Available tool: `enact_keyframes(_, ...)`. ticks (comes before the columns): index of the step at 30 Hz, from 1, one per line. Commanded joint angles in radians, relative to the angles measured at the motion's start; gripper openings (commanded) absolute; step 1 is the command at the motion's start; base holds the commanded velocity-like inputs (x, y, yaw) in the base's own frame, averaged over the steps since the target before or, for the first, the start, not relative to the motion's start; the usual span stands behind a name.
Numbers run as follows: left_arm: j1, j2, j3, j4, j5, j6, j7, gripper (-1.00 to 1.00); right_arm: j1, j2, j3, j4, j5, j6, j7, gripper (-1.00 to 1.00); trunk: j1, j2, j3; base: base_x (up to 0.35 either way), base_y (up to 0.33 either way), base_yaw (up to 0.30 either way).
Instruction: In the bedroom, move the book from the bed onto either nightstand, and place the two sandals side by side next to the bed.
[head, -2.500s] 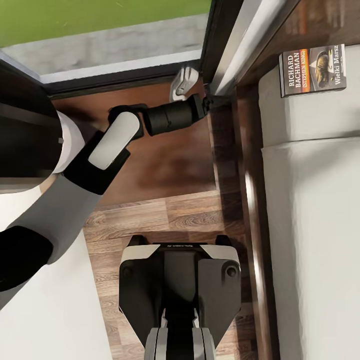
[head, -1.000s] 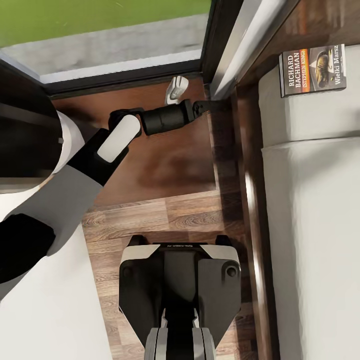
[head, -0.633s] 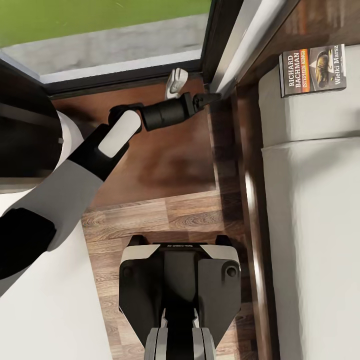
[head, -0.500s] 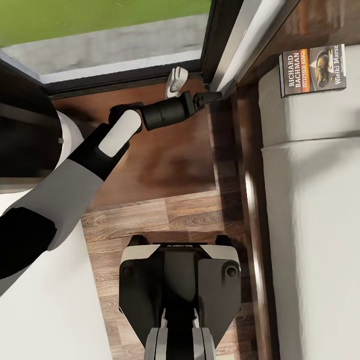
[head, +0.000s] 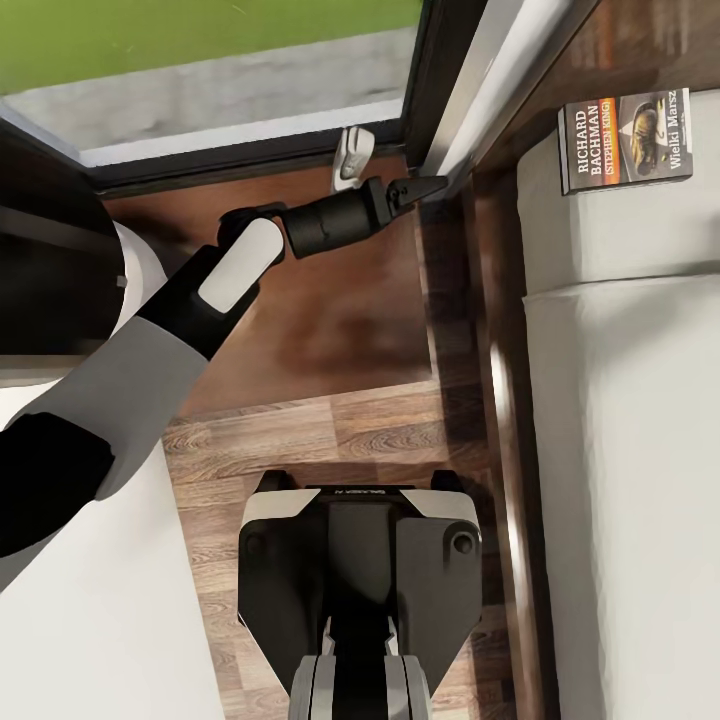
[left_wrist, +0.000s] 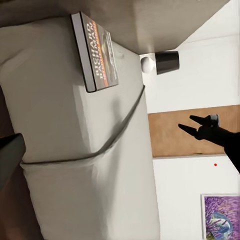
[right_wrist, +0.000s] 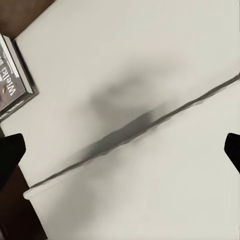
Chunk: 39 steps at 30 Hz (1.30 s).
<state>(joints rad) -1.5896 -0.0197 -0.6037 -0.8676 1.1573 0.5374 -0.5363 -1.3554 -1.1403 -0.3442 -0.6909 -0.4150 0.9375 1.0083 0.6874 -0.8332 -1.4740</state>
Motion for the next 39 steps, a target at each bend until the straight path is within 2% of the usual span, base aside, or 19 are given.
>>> enact_keyframes(1,-0.001,0.0,-0.001,0.001,0.009,0.007,0.0,1.0,-0.002,0.0,0.0,0.001,0.002,0.004,0.004,1.0,0.0,-0.001,0.0,0.0,0.0,0.0)
enact_keyframes(13,-0.003,-0.009,-0.002,0.003,0.008,0.0,-0.017,1.0,-0.001,0.043,0.0,-0.003,-0.002,0.034,0.005,1.0,0.0,-0.001,0.0,0.0,0.0,0.0)
enact_keyframes(27,-0.015,-0.013,-0.002,0.07,-0.004,-0.012,-0.046,1.0,-0.001,0.052,-0.001,-0.005,-0.004,0.046,0.008,1.0,0.0,-0.001,0.0,0.0,0.0,0.0)
enact_keyframes(32,-0.05,-0.029,-0.002,0.14,-0.028,-0.028,-0.093,1.0,0.0,0.053,-0.001,-0.006,-0.005,0.048,0.009,1.0,0.0,-0.001,0.0,0.0,0.0,0.0)
enact_keyframes(34,-0.078,-0.05,-0.002,0.199,-0.042,-0.04,-0.129,1.0,0.001,0.053,-0.001,-0.006,-0.005,0.049,0.01,1.0,0.0,-0.001,0.0,0.0,0.0,0.0)
enact_keyframes(37,-0.095,-0.061,-0.002,0.23,-0.047,-0.045,-0.146,1.0,0.001,0.053,-0.001,-0.007,-0.005,0.049,0.01,1.0,0.0,-0.001,0.0,0.0,0.0,0.0)
enact_keyframes(39,-0.135,-0.081,-0.004,0.291,-0.056,-0.053,-0.174,1.0,0.002,0.052,-0.001,-0.013,-0.005,0.05,0.01,1.0,0.0,-0.001,0.0,0.0,0.0,0.0)
